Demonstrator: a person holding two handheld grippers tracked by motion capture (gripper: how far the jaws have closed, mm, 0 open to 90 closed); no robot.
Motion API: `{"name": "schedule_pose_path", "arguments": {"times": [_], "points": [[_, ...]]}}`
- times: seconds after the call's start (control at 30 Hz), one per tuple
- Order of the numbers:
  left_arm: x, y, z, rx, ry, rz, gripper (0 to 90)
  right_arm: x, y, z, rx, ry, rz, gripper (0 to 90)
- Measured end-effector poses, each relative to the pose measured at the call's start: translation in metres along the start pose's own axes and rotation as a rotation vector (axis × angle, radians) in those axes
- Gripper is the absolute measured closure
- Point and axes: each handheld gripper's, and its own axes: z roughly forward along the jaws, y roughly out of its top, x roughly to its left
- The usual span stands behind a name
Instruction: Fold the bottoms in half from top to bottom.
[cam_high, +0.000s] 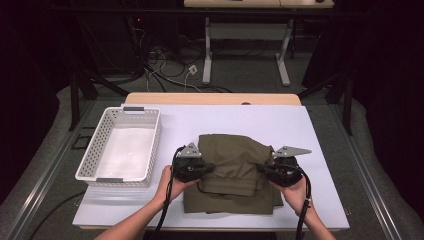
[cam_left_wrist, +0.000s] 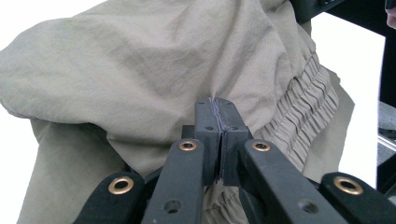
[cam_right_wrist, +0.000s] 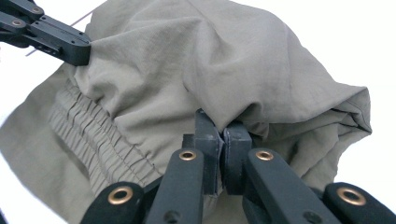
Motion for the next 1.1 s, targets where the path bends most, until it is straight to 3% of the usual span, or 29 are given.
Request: {"name": "schedule_pose_path", "arguments": {"times": [0.13, 0.27, 0.37, 0.5, 0.6, 0.87, 1.03, 1.1], "points": [[-0.003, -0.002, -0.002, 0.014, 0.002, 0.011, 89.0, -0.001, -0.003, -0.006, 0.013, 0.004, 0.017, 87.3], [0.006, -0.008, 0.015, 0.049, 0.028, -0.013, 84.9, -0.005, -0.011, 0.011, 0.075, -0.032, 0.017, 85.1], [0.015, -0.010, 0.026, 0.063, 0.035, -0.049, 71.5, -0.009, -0.015, 0.027, 0.111, -0.051, 0.018, 79.0], [0.022, -0.010, 0.037, 0.072, 0.033, -0.088, 48.7, -0.012, -0.019, 0.043, 0.147, -0.046, 0.021, 63.4], [0.022, -0.012, 0.040, 0.084, 0.045, -0.101, 43.5, -0.010, -0.021, 0.048, 0.170, -0.049, 0.014, 53.8], [0.016, -0.016, 0.019, 0.083, 0.096, -0.110, 29.6, -0.007, -0.025, 0.053, 0.192, -0.073, -0.022, 58.0], [0.018, -0.018, 0.021, 0.104, 0.121, -0.130, 26.0, -0.006, -0.025, 0.053, 0.191, -0.079, -0.029, 58.8], [0.021, -0.019, 0.025, 0.107, 0.106, -0.142, 26.3, -0.006, -0.025, 0.054, 0.188, -0.081, -0.038, 59.5]]}}
